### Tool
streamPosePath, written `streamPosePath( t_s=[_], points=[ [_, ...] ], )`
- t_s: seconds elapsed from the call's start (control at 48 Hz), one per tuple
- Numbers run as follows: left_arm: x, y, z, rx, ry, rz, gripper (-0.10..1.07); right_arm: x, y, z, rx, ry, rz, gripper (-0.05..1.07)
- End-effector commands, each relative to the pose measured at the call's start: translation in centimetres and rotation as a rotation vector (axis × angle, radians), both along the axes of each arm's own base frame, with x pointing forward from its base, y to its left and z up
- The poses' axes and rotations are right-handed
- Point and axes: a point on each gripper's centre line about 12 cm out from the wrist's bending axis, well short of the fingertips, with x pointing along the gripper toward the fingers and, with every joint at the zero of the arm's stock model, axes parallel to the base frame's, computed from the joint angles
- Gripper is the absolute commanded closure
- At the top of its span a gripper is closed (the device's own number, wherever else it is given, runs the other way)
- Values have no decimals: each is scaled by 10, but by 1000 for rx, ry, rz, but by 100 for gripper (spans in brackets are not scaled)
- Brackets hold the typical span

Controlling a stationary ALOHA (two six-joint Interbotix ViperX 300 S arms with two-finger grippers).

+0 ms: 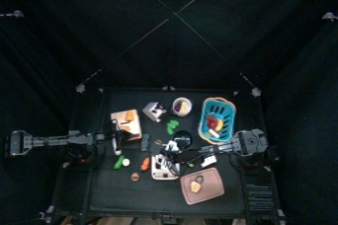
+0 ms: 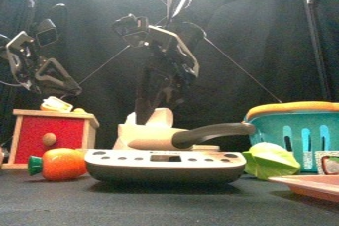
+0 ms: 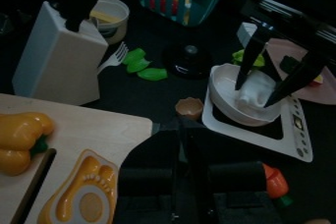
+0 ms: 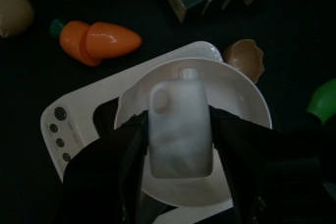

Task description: Grab detergent

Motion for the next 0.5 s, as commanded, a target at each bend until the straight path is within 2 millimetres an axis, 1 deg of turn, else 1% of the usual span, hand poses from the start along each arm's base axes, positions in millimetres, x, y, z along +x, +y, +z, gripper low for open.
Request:
streamPosePath(
  t_s=[0.0,0.479],
  points=[
    [3,1,4,5,-13,1,48,3,-2,35,7,-87,-1,40],
    [3,1,4,4,-13,2,48,1,-5,46,14,-113,-10,40]
  ],
)
